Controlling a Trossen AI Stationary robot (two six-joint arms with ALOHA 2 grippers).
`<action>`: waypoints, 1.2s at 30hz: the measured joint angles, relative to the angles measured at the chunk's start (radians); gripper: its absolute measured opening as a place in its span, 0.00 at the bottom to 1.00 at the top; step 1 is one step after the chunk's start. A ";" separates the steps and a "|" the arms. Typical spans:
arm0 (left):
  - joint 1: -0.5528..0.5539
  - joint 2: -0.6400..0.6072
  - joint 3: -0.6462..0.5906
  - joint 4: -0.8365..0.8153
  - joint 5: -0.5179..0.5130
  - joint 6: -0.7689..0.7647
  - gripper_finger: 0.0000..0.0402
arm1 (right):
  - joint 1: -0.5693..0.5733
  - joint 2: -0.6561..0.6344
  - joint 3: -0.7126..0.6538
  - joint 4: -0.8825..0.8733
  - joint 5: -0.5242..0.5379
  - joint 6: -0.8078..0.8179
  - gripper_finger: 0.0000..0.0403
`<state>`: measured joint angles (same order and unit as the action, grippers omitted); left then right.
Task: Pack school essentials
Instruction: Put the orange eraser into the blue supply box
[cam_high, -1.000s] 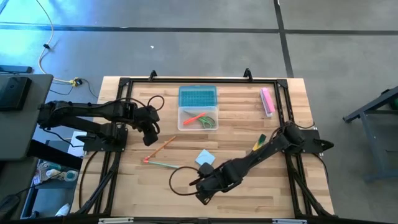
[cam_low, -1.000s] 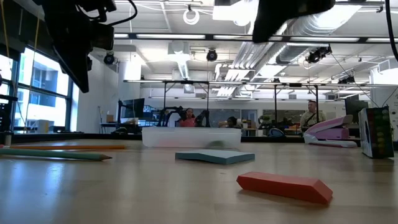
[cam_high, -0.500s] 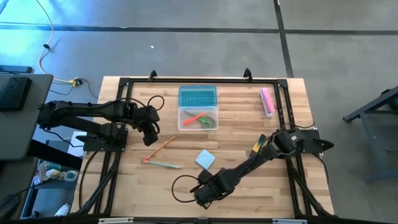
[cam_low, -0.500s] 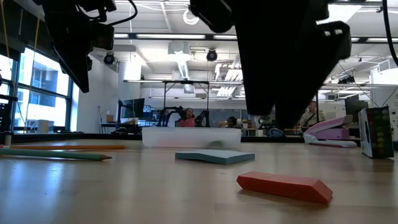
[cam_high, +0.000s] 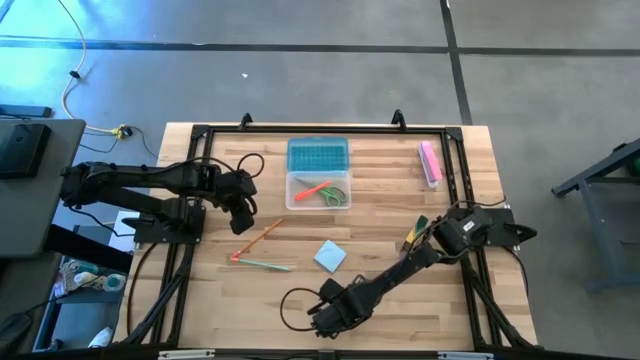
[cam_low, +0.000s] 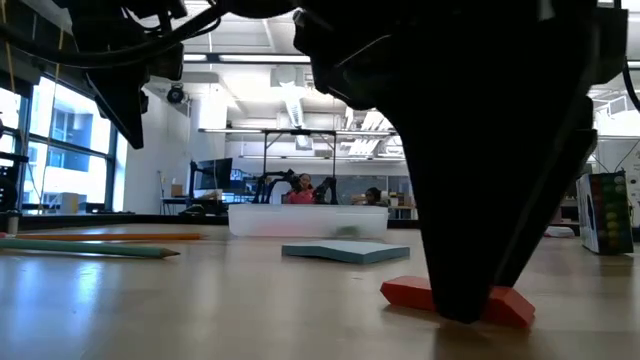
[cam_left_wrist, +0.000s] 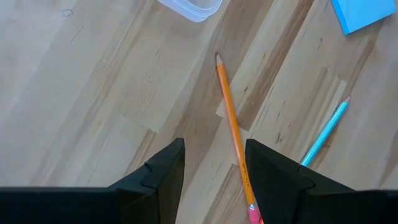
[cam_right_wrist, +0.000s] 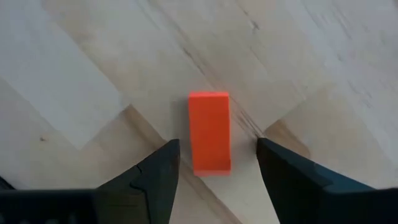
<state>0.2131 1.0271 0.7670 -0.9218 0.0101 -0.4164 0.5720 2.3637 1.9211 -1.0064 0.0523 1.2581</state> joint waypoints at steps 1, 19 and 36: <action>0.000 0.000 0.000 0.000 0.000 0.000 0.39 | 0.000 0.004 0.001 -0.003 0.000 0.004 0.51; 0.000 0.000 0.000 -0.001 -0.048 0.000 0.39 | 0.000 0.014 -0.003 -0.020 0.005 0.043 0.10; 0.000 0.000 0.000 -0.017 0.017 0.001 0.39 | -0.010 0.025 0.189 -0.115 0.104 -0.019 0.12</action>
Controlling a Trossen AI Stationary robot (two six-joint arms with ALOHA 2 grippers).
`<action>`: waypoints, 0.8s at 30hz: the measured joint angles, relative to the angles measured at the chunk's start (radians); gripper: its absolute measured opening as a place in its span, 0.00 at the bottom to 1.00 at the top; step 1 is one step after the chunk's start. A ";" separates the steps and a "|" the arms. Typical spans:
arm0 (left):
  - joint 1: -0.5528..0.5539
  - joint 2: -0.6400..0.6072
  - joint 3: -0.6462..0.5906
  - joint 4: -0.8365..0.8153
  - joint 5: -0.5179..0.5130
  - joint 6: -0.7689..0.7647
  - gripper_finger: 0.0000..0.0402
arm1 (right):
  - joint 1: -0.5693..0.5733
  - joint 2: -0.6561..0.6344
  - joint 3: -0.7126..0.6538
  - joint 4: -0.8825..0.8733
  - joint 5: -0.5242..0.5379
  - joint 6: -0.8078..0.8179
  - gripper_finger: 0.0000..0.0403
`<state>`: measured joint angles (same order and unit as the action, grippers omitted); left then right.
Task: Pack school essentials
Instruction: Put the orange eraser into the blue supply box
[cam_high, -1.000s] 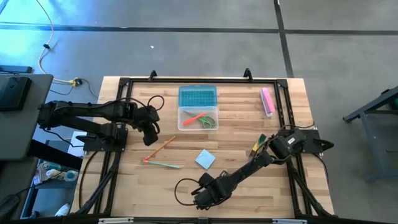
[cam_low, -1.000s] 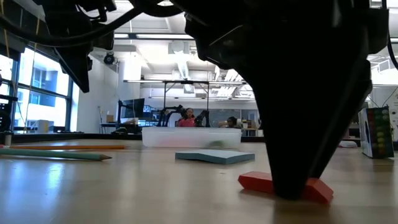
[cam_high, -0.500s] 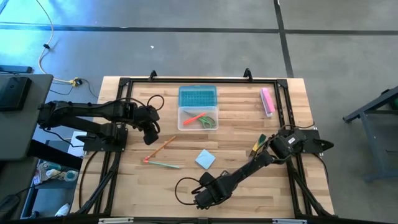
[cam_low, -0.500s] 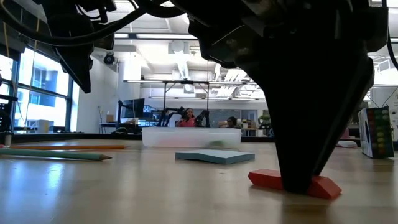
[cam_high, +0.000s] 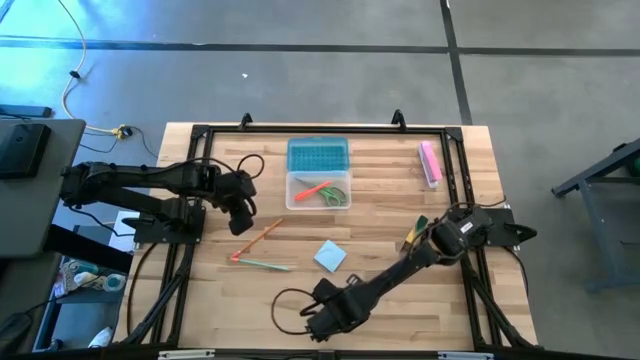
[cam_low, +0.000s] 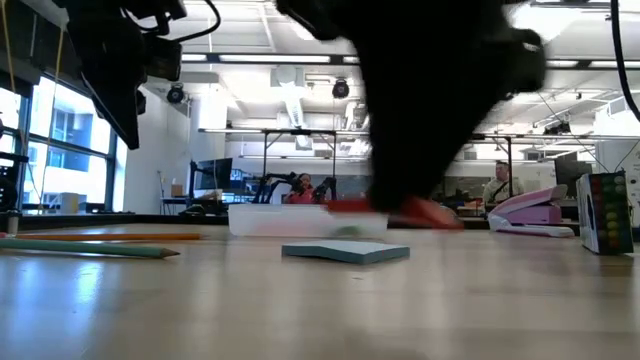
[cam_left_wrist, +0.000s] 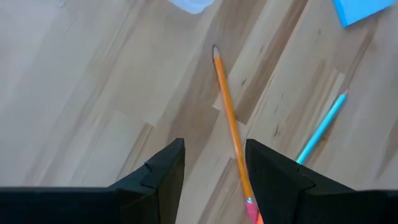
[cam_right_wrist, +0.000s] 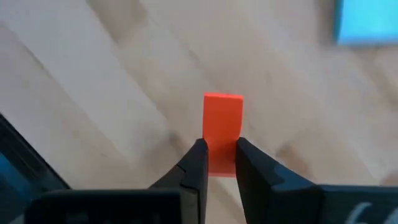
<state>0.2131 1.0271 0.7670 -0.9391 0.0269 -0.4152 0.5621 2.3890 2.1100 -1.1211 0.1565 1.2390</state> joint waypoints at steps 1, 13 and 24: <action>0.000 0.000 0.000 -0.009 0.003 0.008 0.39 | -0.005 0.000 0.017 -0.008 0.025 -0.006 0.13; 0.000 -0.066 0.000 -0.112 0.017 0.023 0.39 | -0.142 -0.017 0.242 -0.302 0.271 -0.090 0.13; 0.000 -0.186 0.000 -0.112 0.017 -0.005 0.39 | -0.374 -0.087 0.217 -0.317 0.244 -0.397 0.13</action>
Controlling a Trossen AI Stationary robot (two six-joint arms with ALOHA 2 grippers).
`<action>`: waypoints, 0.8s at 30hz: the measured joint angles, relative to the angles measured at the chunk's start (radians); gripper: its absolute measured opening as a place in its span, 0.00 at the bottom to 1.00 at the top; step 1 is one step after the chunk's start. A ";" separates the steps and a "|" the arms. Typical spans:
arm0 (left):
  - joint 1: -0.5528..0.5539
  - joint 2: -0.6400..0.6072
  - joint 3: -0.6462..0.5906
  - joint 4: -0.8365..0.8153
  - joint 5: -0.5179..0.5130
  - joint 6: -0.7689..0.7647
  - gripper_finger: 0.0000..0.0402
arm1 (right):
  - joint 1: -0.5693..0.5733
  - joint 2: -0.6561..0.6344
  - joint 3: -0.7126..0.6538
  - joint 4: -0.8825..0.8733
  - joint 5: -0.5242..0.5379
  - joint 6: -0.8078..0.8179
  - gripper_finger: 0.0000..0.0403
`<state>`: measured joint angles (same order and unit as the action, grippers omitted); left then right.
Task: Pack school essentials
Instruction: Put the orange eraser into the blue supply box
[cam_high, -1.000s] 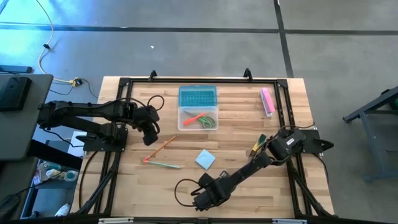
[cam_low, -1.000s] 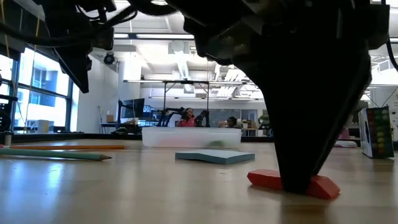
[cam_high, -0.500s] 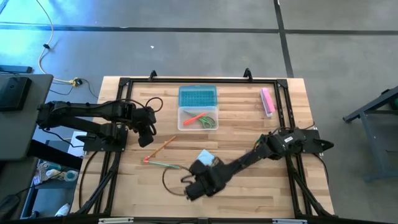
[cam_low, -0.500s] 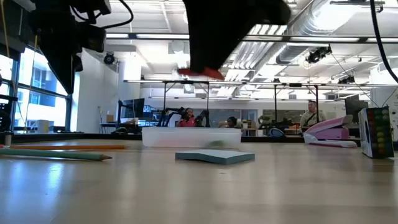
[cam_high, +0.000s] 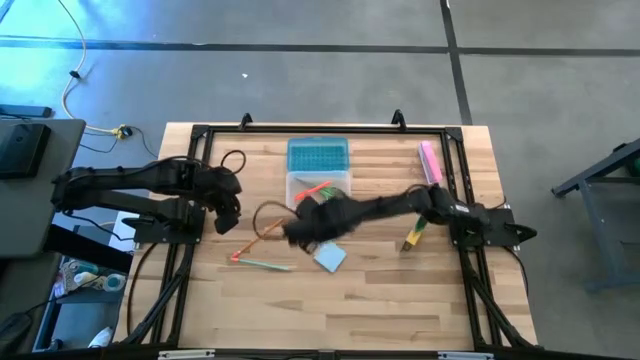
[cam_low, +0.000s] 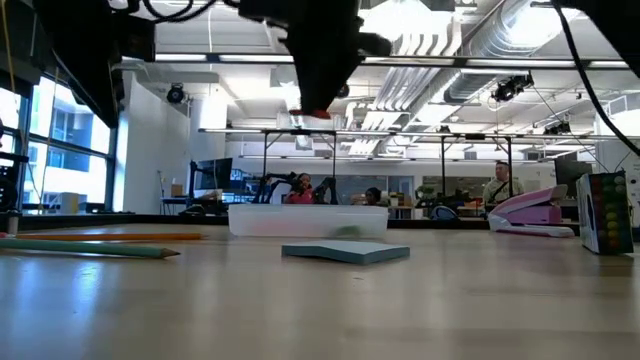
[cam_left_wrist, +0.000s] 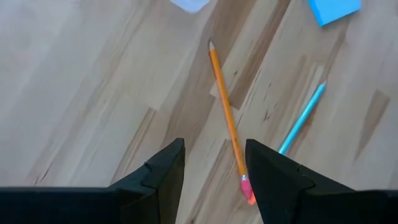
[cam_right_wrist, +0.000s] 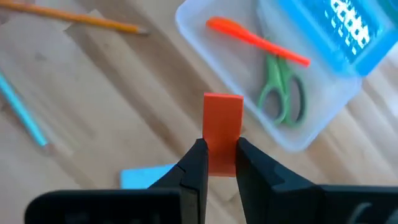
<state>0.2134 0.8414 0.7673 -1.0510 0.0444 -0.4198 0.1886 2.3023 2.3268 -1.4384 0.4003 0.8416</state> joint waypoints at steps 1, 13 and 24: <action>0.000 -0.007 0.000 0.000 -0.001 0.000 0.39 | -0.024 -0.001 0.000 0.005 -0.017 -0.035 0.13; 0.000 -0.016 0.000 0.001 -0.028 0.004 0.39 | -0.254 0.000 0.000 0.047 -0.222 -0.356 0.13; 0.002 -0.015 0.000 0.035 -0.031 0.017 0.39 | -0.335 0.008 -0.183 0.234 -0.392 -0.474 0.13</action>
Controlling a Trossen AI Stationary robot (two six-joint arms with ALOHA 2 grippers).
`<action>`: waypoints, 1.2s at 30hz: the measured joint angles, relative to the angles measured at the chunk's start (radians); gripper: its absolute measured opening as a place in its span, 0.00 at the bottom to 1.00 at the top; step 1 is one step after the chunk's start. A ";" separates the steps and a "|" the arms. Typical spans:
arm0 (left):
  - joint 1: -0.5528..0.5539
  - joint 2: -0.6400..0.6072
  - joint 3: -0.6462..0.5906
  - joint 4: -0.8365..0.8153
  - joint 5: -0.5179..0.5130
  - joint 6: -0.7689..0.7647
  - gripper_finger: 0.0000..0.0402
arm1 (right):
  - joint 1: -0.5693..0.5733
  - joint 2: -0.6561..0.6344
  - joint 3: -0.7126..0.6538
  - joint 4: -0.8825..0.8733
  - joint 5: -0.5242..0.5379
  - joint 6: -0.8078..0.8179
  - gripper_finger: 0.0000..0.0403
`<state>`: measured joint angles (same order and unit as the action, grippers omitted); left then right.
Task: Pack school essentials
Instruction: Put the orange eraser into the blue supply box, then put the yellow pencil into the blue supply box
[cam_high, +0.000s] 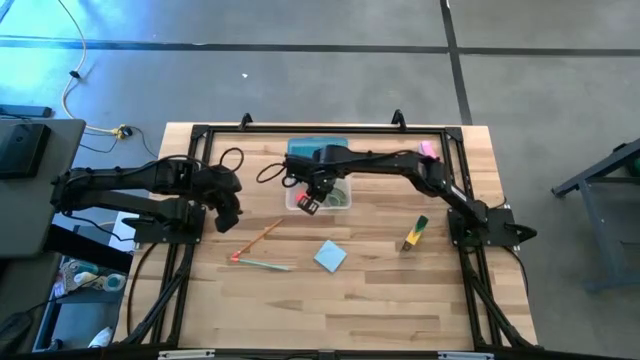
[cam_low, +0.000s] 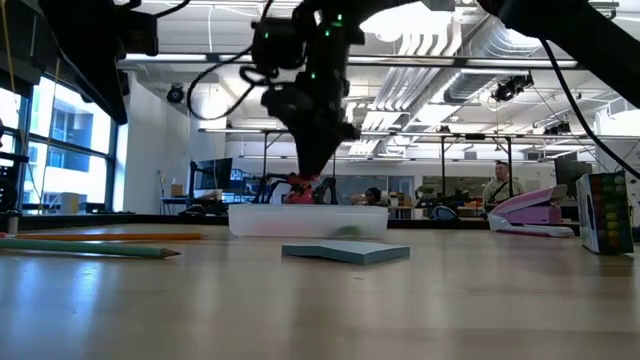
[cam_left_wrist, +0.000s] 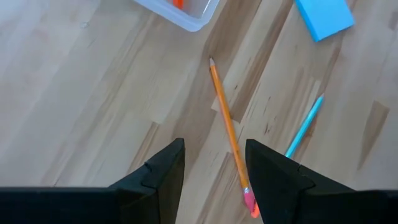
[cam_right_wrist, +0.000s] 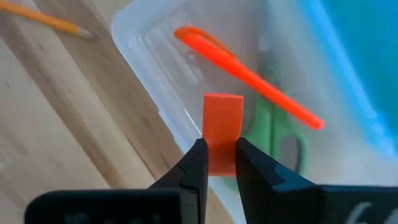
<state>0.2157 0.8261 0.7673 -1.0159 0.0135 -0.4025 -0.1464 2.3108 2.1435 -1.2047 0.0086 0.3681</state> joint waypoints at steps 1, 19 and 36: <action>0.000 0.000 0.000 0.005 0.000 -0.003 0.39 | 0.000 0.001 -0.022 0.006 -0.002 0.000 0.13; 0.000 0.000 0.000 0.049 0.000 -0.019 0.39 | 0.002 0.001 -0.064 0.039 0.058 0.098 0.45; -0.070 0.017 0.000 -0.009 0.049 -0.271 0.50 | -0.089 -0.131 0.143 -0.195 0.360 -0.011 0.40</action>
<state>0.1456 0.8428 0.7673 -1.0252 0.0625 -0.6733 -0.2354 2.1800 2.2866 -1.3996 0.3684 0.3571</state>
